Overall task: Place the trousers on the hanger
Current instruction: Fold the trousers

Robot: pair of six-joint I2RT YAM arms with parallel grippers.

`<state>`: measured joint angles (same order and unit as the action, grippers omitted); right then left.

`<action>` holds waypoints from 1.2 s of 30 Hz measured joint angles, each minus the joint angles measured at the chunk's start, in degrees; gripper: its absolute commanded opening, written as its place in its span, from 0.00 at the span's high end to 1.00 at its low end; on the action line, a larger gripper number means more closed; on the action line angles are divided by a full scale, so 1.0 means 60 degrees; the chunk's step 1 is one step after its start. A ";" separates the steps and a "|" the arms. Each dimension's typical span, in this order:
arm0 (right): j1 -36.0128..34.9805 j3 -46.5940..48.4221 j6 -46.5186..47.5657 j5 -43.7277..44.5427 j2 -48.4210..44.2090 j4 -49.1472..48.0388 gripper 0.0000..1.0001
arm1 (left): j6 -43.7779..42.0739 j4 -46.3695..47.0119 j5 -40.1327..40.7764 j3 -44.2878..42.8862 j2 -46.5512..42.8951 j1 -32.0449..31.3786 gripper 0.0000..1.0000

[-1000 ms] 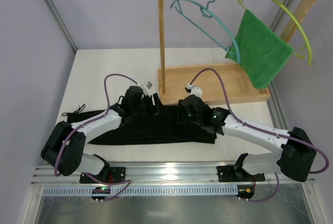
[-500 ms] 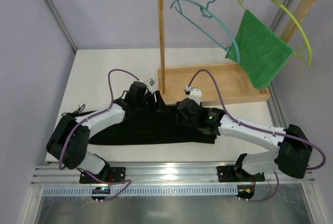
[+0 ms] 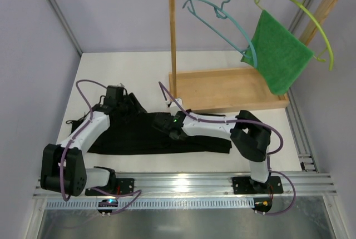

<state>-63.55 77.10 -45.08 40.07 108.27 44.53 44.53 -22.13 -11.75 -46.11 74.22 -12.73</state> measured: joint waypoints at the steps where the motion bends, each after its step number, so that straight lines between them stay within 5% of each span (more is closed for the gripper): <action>1: -0.0025 0.0098 -0.0026 0.0102 0.0182 0.0226 0.30 | 0.0000 -0.0120 0.0004 0.0080 -0.0026 0.0157 0.43; 12: -0.0583 0.2018 -0.0528 0.1402 0.0907 0.2397 0.38 | 0.0029 -0.0612 -0.0004 0.0168 -0.0627 0.0841 0.44; 23: -0.0561 0.2131 -0.2302 0.1807 0.0841 0.4532 0.40 | 0.0080 -0.0718 -0.0160 0.0175 -0.0659 0.0856 0.45; 36: 0.0022 0.2033 -0.2583 0.1650 0.1716 0.4127 0.37 | 0.0076 -0.0714 -0.0211 0.0350 -0.0769 0.0860 0.45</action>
<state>-63.42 89.30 -60.58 49.98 118.56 69.30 44.99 -26.41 -13.02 -44.01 69.60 -7.57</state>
